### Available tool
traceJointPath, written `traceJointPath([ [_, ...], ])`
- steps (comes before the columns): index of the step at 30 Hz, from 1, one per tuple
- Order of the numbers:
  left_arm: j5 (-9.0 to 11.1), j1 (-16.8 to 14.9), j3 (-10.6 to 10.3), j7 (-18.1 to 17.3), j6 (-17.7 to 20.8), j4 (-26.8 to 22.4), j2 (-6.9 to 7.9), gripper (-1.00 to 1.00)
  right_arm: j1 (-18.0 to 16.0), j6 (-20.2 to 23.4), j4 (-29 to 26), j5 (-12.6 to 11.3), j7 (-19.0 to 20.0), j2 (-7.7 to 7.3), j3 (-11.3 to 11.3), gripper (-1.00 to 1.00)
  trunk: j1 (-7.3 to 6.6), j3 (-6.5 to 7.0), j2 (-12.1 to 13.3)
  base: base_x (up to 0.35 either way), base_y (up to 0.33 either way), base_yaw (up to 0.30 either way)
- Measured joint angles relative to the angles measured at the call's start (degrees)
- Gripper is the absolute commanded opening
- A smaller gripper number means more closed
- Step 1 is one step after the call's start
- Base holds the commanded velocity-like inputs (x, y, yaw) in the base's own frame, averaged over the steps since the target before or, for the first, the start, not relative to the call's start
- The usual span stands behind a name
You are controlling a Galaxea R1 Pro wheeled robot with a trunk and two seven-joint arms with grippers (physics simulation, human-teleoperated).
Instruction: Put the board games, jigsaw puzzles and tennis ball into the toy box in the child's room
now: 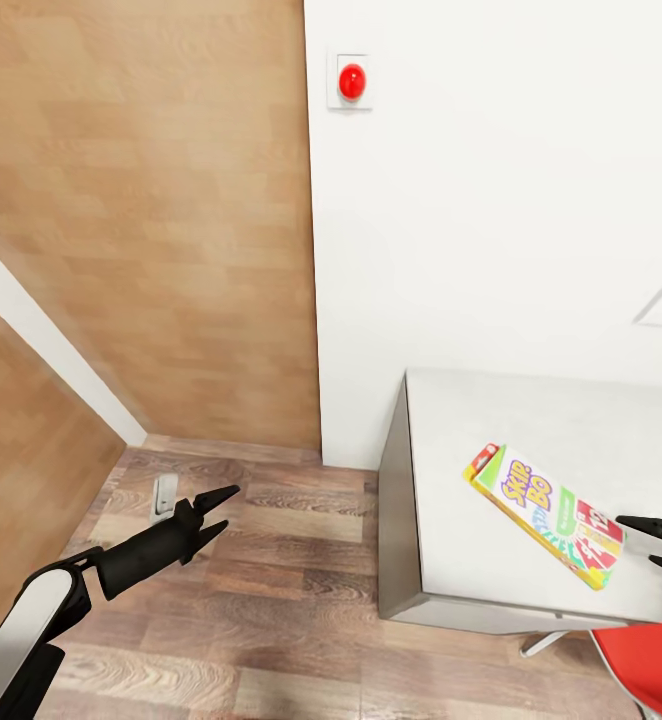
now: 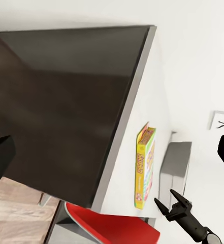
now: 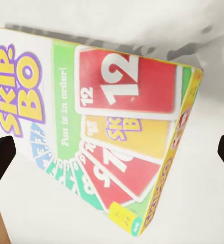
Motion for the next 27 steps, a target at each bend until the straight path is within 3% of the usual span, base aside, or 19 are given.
traceJointPath([
  [27,0.0,0.0,0.0,0.0,0.0,0.0,0.0,1.0,-0.8,0.0,4.9,0.1,0.0,0.62,0.4,1.0,0.0,-0.44,0.0,0.0,0.0,0.0],
])
